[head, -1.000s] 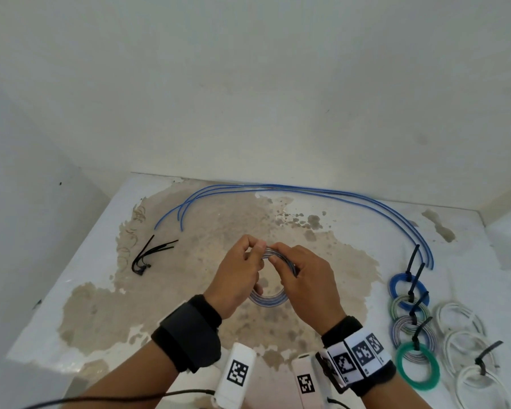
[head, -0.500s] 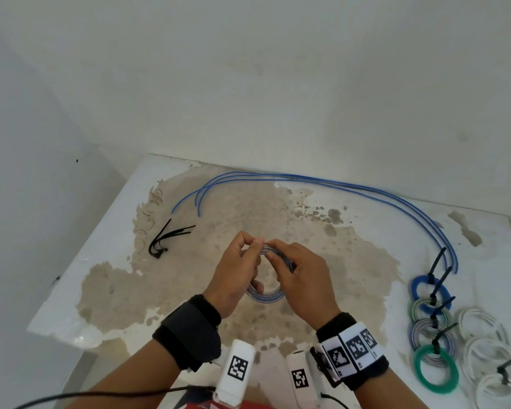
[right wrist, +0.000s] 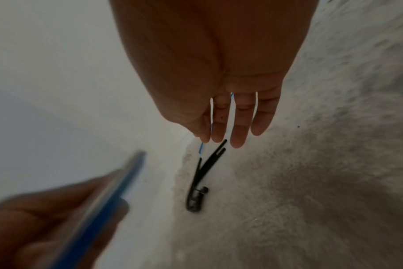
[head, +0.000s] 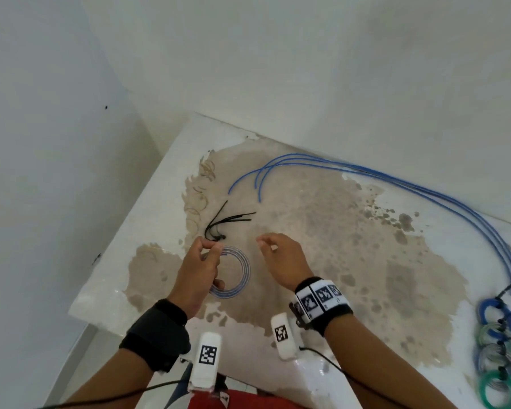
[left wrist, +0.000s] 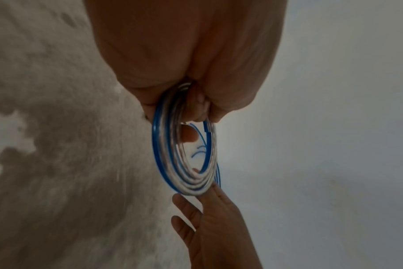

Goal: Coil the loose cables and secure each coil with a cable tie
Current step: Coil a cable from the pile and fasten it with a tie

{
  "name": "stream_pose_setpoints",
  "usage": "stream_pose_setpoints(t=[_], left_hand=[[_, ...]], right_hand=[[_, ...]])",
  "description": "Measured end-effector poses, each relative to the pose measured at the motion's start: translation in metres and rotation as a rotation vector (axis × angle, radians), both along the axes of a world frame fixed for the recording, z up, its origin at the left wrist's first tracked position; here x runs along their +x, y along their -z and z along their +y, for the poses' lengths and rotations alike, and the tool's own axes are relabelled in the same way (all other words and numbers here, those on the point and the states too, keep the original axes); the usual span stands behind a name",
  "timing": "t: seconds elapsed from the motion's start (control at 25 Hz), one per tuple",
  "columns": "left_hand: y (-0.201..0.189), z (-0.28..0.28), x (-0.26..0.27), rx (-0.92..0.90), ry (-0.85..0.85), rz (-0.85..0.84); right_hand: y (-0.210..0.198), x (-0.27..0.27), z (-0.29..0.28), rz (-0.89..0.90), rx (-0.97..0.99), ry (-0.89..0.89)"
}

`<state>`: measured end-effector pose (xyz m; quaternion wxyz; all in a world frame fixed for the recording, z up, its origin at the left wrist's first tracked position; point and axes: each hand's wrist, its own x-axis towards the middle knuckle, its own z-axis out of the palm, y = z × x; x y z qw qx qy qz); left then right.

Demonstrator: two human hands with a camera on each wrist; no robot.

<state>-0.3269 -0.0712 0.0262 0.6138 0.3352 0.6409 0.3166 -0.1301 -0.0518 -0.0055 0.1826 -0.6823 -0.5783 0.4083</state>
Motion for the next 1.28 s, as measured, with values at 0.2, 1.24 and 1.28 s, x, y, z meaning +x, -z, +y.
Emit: stream_pose_setpoints(t=[0.2, 1.24, 1.28], left_hand=[[0.018, 0.027, -0.045, -0.031, 0.016, -0.034], [0.001, 0.026, 0.057, 0.038, 0.162, -0.089], [-0.005, 0.02, 0.075, 0.058, 0.178, -0.083]], right_hand=[[0.04, -0.03, 0.064, -0.194, 0.024, 0.001], [-0.102, 0.034, -0.078, 0.542, 0.006, 0.325], [-0.112, 0.048, -0.089, 0.541, 0.048, 0.306]])
